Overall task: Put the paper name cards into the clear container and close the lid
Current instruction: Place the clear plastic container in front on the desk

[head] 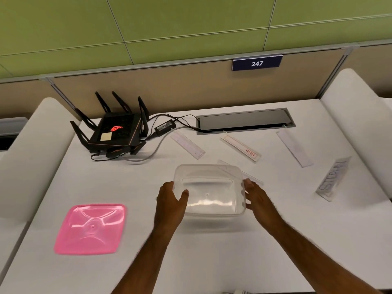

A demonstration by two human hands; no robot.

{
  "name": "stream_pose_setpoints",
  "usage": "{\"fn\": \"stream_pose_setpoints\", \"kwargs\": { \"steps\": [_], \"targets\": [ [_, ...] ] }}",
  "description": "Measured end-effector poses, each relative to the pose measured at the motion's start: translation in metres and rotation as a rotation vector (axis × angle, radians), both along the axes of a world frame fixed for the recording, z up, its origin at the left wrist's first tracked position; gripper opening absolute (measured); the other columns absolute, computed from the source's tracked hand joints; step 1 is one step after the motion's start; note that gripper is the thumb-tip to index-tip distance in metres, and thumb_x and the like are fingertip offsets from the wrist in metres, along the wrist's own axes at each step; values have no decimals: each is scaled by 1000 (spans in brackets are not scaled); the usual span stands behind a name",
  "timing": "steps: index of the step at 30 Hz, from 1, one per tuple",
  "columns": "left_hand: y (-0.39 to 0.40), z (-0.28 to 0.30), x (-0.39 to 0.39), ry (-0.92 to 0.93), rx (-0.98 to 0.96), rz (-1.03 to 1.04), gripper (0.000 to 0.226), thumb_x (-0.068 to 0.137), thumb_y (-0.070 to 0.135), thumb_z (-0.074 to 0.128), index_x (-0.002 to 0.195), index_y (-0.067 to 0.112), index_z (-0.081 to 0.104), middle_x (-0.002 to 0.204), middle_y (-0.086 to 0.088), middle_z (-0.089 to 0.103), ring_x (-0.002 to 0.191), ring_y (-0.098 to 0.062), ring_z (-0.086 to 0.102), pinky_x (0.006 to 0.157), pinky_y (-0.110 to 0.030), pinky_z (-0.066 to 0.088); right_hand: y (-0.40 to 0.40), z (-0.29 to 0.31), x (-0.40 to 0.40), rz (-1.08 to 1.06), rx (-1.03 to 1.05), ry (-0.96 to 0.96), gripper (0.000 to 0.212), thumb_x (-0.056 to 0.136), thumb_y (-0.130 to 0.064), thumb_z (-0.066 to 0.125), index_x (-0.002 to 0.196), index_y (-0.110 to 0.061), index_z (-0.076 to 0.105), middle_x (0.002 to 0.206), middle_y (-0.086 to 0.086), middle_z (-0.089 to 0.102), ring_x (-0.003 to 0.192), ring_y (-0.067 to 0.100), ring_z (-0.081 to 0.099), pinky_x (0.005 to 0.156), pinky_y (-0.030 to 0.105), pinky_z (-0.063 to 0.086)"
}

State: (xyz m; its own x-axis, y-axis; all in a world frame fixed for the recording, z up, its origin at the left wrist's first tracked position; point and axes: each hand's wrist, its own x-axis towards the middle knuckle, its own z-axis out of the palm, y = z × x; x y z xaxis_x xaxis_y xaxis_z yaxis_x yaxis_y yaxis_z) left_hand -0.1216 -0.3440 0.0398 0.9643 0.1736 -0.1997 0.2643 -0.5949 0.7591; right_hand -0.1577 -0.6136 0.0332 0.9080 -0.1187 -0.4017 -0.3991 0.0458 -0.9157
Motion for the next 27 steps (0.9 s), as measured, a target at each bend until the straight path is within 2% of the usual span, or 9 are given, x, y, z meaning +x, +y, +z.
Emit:
{"fn": "stream_pose_setpoints", "kwargs": {
  "steps": [2,6,10,13,16,19,23,27],
  "targets": [
    [-9,-4,-9,0,14,-23,46,89,43,65,128,26,48,122,10,51,117,-19,55,93,-39,50,-11,-3,-6,-7,-6,7,48,97,-63,38,136,-42,55,132,-12,66,124,12,61,99,44,56],
    [-24,-13,-23,39,7,-42,49,89,45,64,132,28,46,129,9,51,120,-17,52,97,-40,49,-26,-7,-18,-48,13,30,51,101,-56,36,142,-31,54,132,-9,67,122,13,63,86,32,61],
    [-33,-20,-35,79,2,-31,51,89,45,65,133,29,44,129,10,50,119,-17,53,93,-35,47,-32,-9,-30,-56,-26,47,46,103,-57,34,131,-34,63,124,-8,71,117,14,66,97,47,56],
    [-36,-25,-41,109,21,-31,51,89,46,63,133,28,44,131,10,50,119,-15,52,90,-32,44,-34,-12,-37,-31,-40,49,48,103,-59,33,129,-34,63,122,-8,72,116,13,67,98,51,56],
    [-38,-29,-46,125,45,-31,56,89,48,63,136,25,43,134,8,50,122,-17,51,92,-35,46,-36,-15,-42,-19,-53,58,48,103,-59,32,128,-32,63,122,-6,72,116,15,67,100,51,54],
    [-39,-32,-49,140,71,-37,62,90,49,62,142,22,40,142,5,47,128,-19,48,101,-42,47,-37,-17,-44,-3,-65,62,44,103,-57,33,122,-35,66,119,-7,73,113,11,68,100,47,55],
    [-38,-35,-51,136,83,-39,64,91,49,61,144,22,39,144,4,47,129,-20,49,103,-43,46,-36,-17,-46,23,-57,38,34,105,-52,33,115,-51,65,120,-14,72,109,0,68,89,30,58],
    [-35,-37,-50,141,68,-42,59,90,48,62,139,24,41,140,5,49,127,-20,52,101,-42,48,-37,-22,-47,27,-67,15,35,105,-49,34,130,-45,59,126,-17,69,115,0,65,94,32,58]
  ]
}}
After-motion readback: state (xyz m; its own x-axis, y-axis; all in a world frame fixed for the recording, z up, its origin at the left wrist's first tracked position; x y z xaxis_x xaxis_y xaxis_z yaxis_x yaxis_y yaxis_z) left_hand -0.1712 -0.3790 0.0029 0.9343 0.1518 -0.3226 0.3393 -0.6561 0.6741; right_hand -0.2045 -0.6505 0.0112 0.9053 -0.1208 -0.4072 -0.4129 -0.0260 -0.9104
